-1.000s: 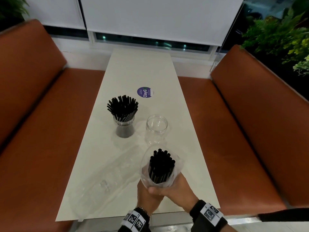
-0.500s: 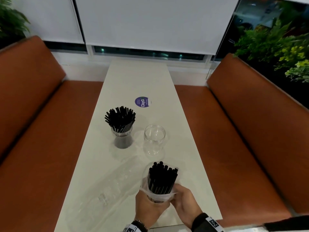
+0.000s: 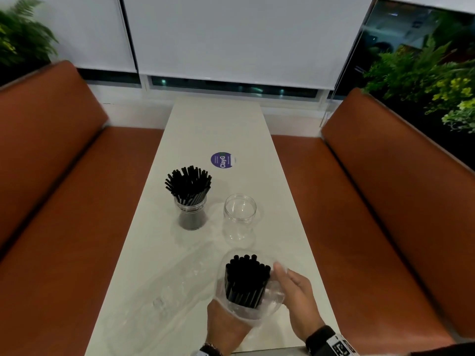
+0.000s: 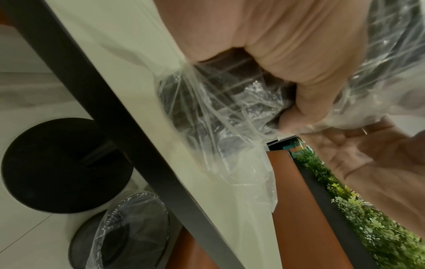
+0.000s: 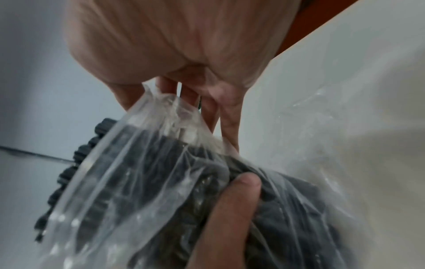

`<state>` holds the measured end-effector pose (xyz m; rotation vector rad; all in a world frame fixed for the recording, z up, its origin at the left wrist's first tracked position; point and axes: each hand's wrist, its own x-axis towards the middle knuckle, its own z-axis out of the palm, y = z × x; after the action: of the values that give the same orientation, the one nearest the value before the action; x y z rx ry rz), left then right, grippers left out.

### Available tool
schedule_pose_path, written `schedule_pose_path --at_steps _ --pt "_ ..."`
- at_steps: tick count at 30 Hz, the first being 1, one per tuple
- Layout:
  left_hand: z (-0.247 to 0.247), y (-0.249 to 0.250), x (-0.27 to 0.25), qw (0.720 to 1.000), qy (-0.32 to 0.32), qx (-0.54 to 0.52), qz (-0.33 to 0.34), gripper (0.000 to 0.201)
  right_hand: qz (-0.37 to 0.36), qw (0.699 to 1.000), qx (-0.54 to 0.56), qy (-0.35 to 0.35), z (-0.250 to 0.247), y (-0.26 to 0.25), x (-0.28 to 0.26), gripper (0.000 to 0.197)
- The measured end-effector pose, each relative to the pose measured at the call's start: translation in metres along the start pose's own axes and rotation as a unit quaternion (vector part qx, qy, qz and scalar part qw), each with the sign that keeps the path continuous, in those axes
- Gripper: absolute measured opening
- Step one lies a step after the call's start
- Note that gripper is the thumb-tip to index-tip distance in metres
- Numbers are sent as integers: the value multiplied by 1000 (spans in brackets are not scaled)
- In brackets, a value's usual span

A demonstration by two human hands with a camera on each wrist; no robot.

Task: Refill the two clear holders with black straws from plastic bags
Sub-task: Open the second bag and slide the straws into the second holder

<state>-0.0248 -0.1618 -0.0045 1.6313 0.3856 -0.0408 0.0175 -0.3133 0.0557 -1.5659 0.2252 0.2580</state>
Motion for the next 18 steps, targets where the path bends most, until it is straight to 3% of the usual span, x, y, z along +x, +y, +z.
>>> schedule_pose_path --at_steps 3,6,7,10,12,15,18 --pt "-2 -3 -1 1000 -1 -29 -8 62 78 997 6 -12 -3 0 8 49" --pt "-4 -6 -1 1000 12 -3 -6 62 140 988 68 -3 2 9 11 18" --pt "-6 -10 -2 1000 10 -2 -12 66 133 989 62 12 3 18 13 24" --pt "-9 -16 -1 999 -34 -4 -41 64 52 997 -32 37 4 35 11 43" --pt "-12 -15 1 998 -49 5 -50 62 -21 986 -164 8 2 46 9 52" --pt "-16 -18 8 996 -72 16 -46 74 -130 922 -359 -63 1 50 9 50" --pt "-20 -6 5 993 -103 -35 -52 93 -187 872 -439 -111 -1 41 16 40"
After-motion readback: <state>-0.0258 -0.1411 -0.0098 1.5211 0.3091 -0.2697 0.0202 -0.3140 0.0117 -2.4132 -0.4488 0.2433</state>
